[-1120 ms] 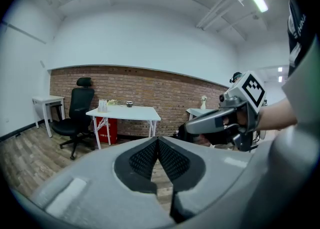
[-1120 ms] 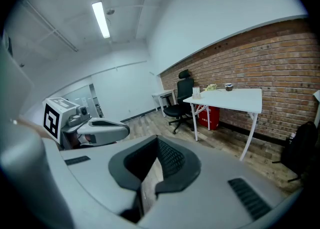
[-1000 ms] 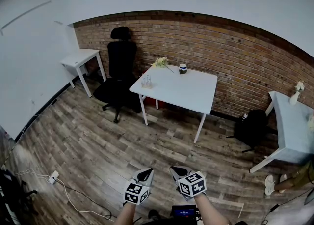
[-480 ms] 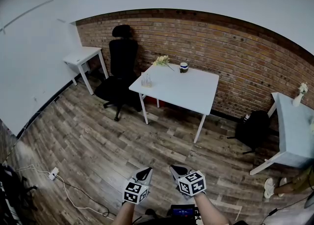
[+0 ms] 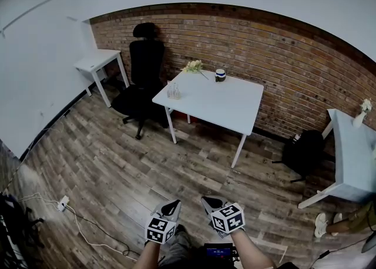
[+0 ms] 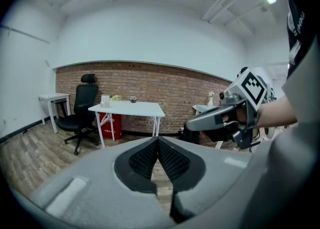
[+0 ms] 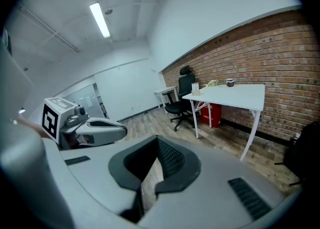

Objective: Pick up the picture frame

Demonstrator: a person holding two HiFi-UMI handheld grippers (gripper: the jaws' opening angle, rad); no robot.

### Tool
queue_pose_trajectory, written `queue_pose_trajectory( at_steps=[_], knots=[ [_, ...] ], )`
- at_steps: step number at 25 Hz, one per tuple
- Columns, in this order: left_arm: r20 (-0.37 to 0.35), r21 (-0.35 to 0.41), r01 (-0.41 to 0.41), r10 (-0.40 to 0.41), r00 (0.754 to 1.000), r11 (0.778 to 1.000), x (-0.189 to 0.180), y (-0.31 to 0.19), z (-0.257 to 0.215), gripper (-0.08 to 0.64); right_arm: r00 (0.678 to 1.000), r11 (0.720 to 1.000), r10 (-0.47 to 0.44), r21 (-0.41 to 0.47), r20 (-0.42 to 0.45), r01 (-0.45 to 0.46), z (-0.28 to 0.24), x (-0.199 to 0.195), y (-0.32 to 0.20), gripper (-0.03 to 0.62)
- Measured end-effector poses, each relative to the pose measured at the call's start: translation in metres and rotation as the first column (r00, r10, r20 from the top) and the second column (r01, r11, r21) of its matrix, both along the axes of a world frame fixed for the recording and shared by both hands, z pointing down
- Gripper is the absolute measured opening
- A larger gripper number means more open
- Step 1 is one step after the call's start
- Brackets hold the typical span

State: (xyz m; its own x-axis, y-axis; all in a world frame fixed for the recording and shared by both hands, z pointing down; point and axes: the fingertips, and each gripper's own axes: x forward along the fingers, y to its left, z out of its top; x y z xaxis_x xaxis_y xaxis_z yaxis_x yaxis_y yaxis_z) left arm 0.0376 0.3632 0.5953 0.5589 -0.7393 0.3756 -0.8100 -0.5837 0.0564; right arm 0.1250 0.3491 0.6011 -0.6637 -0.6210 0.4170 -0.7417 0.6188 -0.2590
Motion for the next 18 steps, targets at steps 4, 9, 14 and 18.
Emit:
queue_pose_trajectory(
  at_steps=[4, 9, 14, 18],
  knots=[
    [-0.003, -0.004, -0.009, 0.009, 1.0, 1.0, -0.001, -0.02, 0.007, 0.012, 1.0, 1.0, 0.013, -0.003, -0.006, -0.014, 0.006, 0.0, -0.019, 0.009],
    [-0.009, -0.004, -0.024, 0.024, 1.0, 1.0, -0.01, -0.059, 0.01, 0.012, 0.999, 0.999, 0.035, -0.002, -0.015, -0.035, 0.007, -0.006, -0.057, 0.009],
    [-0.01, -0.01, -0.044, 0.044, 0.999, 0.999, -0.026, -0.106, 0.01, 0.012, 0.998, 0.999, 0.049, 0.003, -0.031, -0.048, 0.004, -0.021, -0.103, 0.009],
    [-0.018, -0.007, -0.06, 0.06, 0.998, 0.998, -0.045, -0.142, 0.006, 0.012, 0.997, 0.998, 0.069, 0.009, -0.04, -0.069, -0.002, -0.038, -0.141, 0.009]
  ],
)
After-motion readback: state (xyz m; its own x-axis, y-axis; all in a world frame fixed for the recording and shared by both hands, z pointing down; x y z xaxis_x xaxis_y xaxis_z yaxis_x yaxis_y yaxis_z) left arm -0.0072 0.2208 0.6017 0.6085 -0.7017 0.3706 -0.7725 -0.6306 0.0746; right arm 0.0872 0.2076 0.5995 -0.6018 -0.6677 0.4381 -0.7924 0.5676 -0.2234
